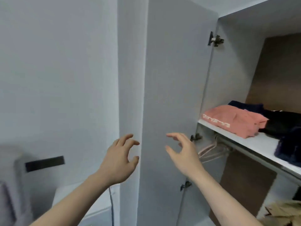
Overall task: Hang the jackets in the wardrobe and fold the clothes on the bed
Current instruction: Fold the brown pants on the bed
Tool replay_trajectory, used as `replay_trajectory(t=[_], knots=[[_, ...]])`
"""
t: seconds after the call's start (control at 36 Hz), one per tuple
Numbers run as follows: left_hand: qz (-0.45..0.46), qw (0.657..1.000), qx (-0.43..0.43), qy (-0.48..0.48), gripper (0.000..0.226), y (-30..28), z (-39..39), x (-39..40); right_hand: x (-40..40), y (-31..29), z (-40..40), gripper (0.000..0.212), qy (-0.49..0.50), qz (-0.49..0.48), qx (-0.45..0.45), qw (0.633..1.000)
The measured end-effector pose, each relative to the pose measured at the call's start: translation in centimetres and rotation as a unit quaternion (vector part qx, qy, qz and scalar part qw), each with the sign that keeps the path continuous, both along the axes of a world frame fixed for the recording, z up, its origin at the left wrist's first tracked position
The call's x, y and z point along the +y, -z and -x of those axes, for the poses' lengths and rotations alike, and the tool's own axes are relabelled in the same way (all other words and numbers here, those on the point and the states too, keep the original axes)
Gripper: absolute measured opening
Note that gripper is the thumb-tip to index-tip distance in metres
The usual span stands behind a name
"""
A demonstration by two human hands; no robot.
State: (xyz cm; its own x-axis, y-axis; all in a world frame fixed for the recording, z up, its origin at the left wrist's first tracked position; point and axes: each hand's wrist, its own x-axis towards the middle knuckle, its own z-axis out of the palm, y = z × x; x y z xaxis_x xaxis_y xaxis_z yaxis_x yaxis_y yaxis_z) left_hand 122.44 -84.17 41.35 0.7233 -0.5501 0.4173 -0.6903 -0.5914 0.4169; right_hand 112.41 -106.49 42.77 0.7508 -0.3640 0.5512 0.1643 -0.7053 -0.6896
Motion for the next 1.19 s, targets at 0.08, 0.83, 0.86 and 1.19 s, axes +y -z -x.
replay_trajectory(t=[0.08,0.83,0.86,1.19], knots=[[0.004,0.995,0.043,-0.085,0.042,3.0,2.0,9.1,7.2,1.9,-1.0,0.034,-0.120,-0.013,0.065,0.991],[0.040,0.765,0.200,-0.610,0.042,14.3,50.3,62.4,67.5,13.9,19.3,0.040,-0.660,0.072,0.246,0.706],[0.043,0.753,0.199,-0.625,0.042,14.4,52.0,63.2,69.0,13.9,20.4,0.040,-0.676,0.079,0.246,0.690],[0.107,0.591,0.191,-0.776,0.043,15.2,66.7,68.7,84.3,15.0,29.4,0.037,-0.813,0.153,0.230,0.513]])
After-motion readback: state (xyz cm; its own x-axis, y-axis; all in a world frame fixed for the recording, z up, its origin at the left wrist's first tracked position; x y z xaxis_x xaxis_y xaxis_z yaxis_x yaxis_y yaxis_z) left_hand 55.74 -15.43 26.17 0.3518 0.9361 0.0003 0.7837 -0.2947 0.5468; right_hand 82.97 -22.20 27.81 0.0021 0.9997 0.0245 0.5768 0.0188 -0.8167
